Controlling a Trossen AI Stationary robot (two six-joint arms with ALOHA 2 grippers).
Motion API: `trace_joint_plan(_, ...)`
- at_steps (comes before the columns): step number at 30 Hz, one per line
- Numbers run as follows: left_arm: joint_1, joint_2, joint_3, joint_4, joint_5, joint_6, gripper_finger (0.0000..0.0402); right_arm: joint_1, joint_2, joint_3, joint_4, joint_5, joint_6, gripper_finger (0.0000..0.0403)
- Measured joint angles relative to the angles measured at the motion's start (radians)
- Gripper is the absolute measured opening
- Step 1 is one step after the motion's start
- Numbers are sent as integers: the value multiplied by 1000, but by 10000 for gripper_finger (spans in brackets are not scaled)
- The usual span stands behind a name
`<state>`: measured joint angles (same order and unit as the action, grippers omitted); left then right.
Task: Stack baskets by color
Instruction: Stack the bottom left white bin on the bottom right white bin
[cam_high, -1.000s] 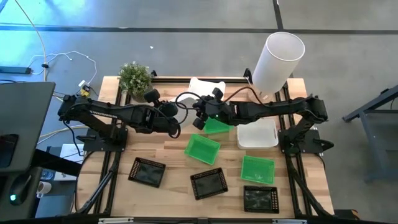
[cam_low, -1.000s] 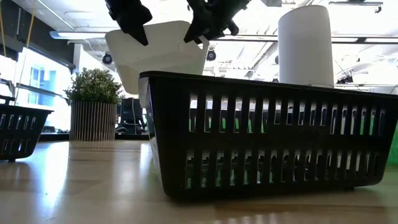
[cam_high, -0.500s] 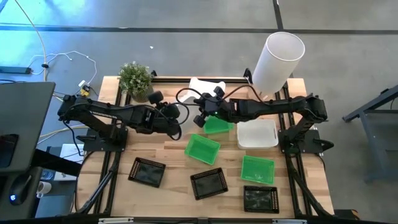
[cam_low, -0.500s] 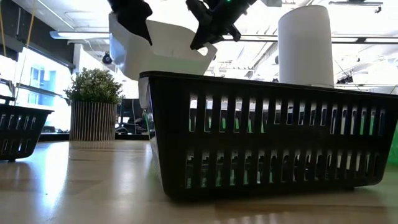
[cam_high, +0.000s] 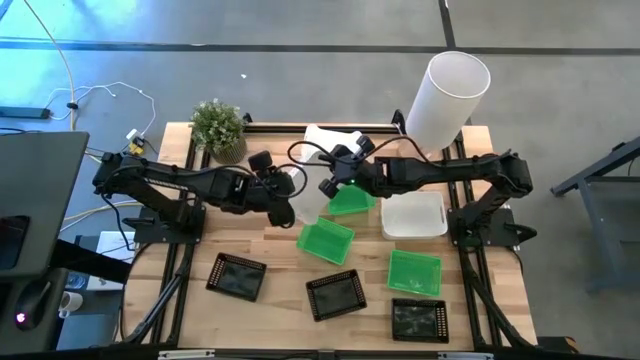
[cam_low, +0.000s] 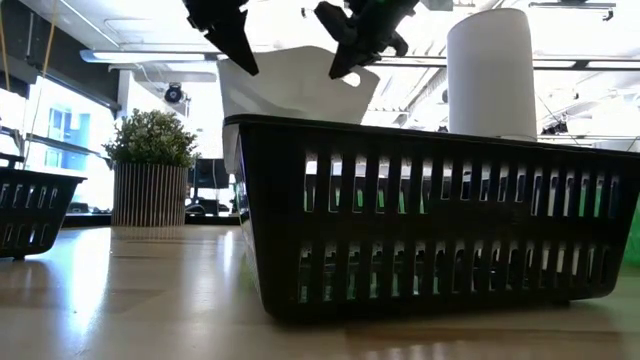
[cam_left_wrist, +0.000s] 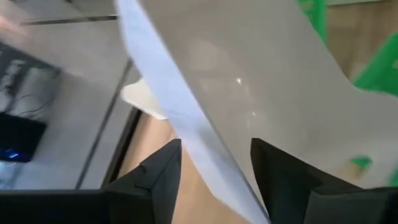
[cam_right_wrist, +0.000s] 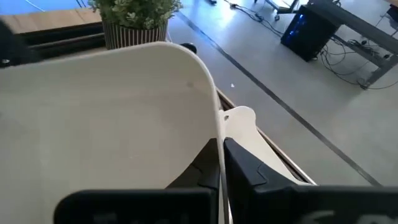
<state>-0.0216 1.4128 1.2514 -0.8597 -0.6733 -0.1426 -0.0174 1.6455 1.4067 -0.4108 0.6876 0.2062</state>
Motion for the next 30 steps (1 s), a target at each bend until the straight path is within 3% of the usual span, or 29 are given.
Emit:
trace_joint_plan(4,0,-1,0,17,65,16,190,0,-24,0,-57,13,1,0)
trace_joint_plan(18,0,-8,-1,12,59,51,184,26,-206,-1,-366,65,88,0)
trace_joint_plan(30,0,-8,-1,26,59,68,184,128,-331,-1,-768,258,437,0)
